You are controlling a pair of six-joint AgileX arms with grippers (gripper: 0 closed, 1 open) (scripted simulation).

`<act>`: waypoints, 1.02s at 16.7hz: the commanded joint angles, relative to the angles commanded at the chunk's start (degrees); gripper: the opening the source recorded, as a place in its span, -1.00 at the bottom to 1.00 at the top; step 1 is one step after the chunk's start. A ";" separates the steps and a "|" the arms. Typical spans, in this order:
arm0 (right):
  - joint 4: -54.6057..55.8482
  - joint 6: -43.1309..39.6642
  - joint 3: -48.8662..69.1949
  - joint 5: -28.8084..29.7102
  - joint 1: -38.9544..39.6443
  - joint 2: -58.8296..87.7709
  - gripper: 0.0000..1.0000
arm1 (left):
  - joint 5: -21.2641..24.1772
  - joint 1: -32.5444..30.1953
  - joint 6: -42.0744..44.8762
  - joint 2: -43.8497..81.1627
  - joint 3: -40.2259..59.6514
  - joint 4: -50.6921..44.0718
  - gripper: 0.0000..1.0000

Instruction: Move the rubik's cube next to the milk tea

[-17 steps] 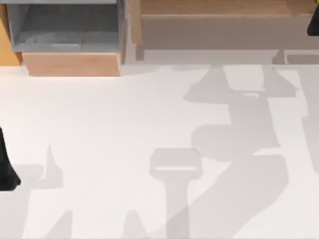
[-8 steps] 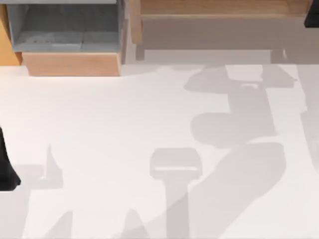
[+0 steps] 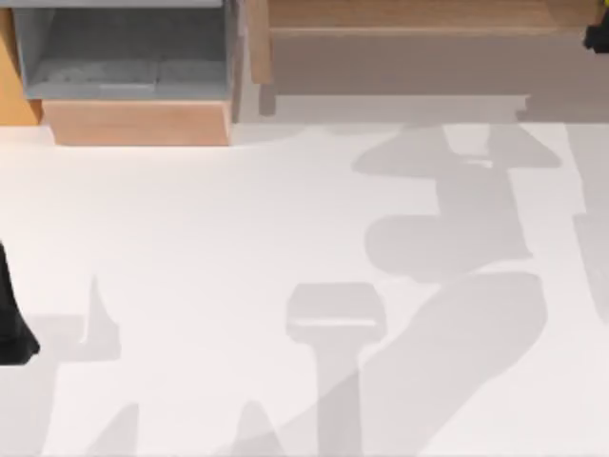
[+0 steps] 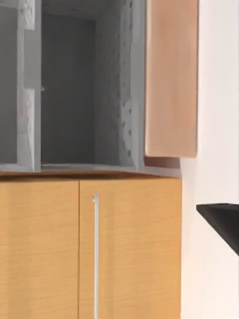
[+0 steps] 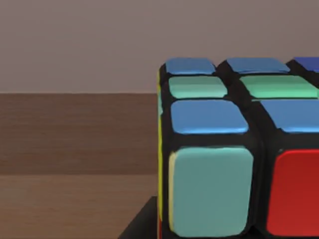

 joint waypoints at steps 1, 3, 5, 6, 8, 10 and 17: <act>0.00 0.00 0.00 0.00 0.00 0.00 -0.51 | 0.00 0.00 0.00 0.00 0.00 0.00 1.00; 0.00 0.00 0.00 0.00 0.00 0.00 -0.81 | 0.00 0.00 0.00 0.00 0.00 0.00 1.00; 0.00 0.00 0.00 0.00 0.00 0.00 -1.00 | 0.00 0.00 0.00 0.00 0.00 0.00 1.00; 0.00 0.00 0.00 0.00 0.00 0.00 -1.00 | 0.00 0.00 0.00 0.00 0.00 0.00 1.00; 0.00 0.00 0.00 0.00 0.00 0.00 -1.00 | 0.00 0.00 0.00 0.00 0.00 0.00 1.00; 0.00 0.00 0.00 0.00 0.00 0.00 -1.00 | 0.00 0.00 0.00 0.00 0.00 0.00 1.00; -1.98 0.10 0.51 -0.04 -0.02 -1.52 -1.00 | 0.00 0.00 0.00 0.00 0.00 0.00 1.00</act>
